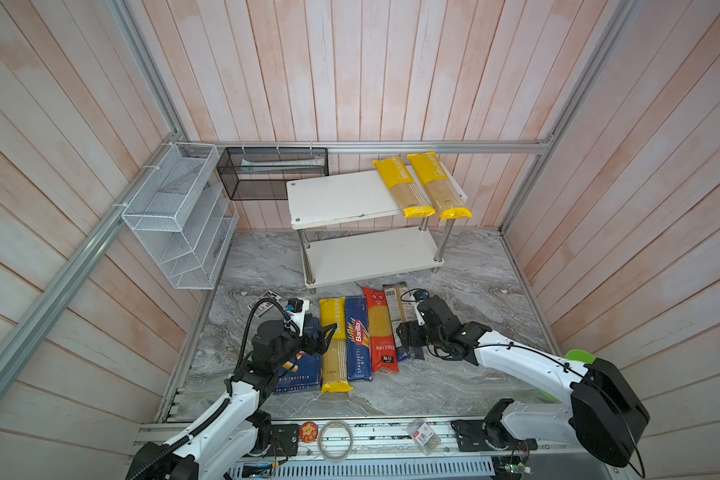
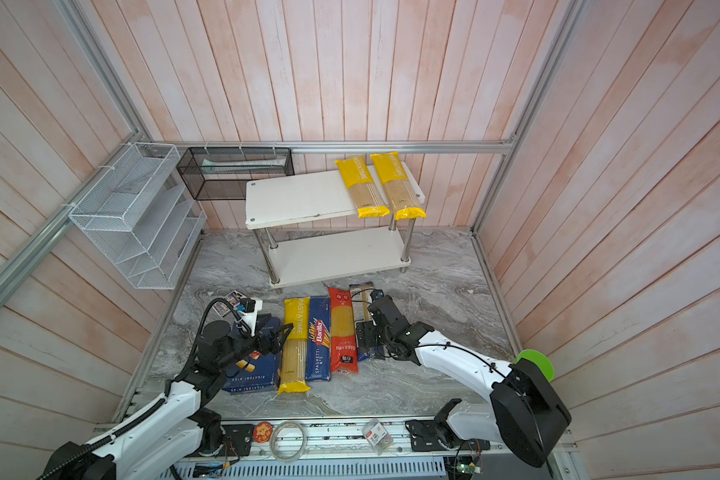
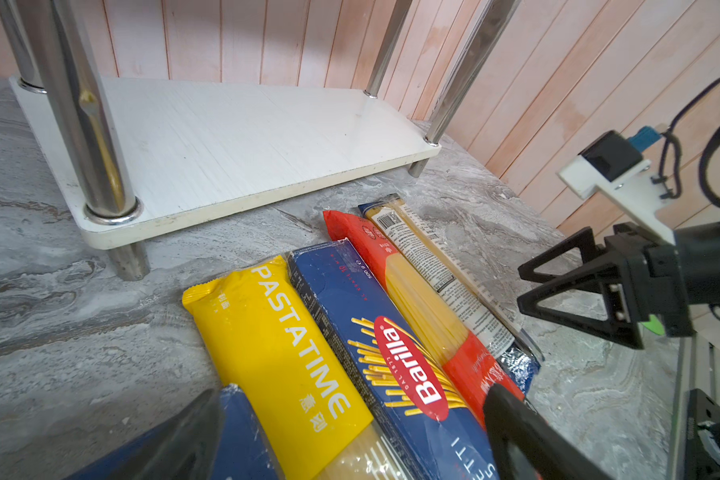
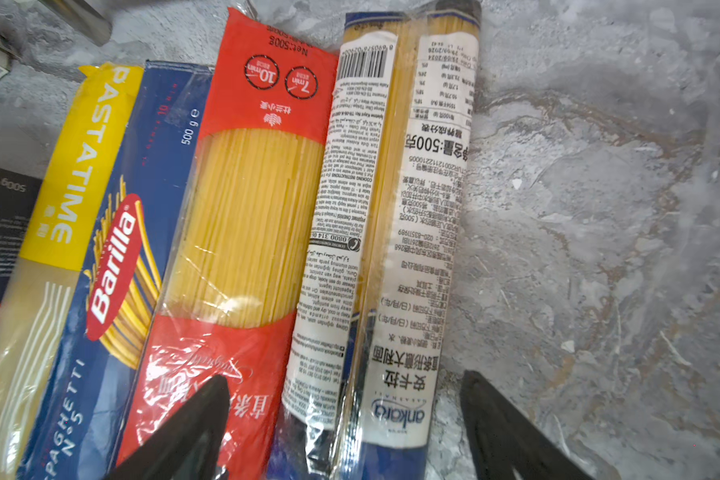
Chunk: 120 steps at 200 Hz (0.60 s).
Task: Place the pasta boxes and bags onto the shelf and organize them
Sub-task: 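Move the right gripper down over the white-labelled spaghetti bag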
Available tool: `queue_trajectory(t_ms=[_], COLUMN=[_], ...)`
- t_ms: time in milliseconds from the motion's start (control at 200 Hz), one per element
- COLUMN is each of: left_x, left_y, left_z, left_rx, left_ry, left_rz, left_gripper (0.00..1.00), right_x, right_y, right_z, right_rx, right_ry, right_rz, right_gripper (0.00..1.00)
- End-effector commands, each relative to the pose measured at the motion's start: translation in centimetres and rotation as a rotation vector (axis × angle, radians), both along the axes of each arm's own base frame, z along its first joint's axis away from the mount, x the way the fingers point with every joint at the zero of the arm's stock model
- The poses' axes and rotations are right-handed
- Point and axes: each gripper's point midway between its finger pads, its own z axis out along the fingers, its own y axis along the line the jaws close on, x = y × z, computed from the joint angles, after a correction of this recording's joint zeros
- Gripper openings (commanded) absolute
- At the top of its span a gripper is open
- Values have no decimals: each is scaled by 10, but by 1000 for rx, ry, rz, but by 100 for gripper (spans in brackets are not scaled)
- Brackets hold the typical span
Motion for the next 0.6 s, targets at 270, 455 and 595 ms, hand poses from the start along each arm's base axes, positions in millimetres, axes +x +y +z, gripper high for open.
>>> queue_trajectory(t_ms=[270, 455, 595], left_x=[-2, 0, 0], left_y=[3, 9, 6], left_z=[22, 27, 28], left_rx=[13, 30, 31], left_ry=[-50, -62, -65], left_rz=[9, 43, 23], left_gripper=[100, 100, 100], right_x=[18, 21, 22], right_y=[9, 14, 4], right_z=[-25, -31, -36], right_rx=[-67, -70, -119], right_ry=[10, 22, 25], right_rz=[6, 19, -12], right_gripper=[92, 92, 92])
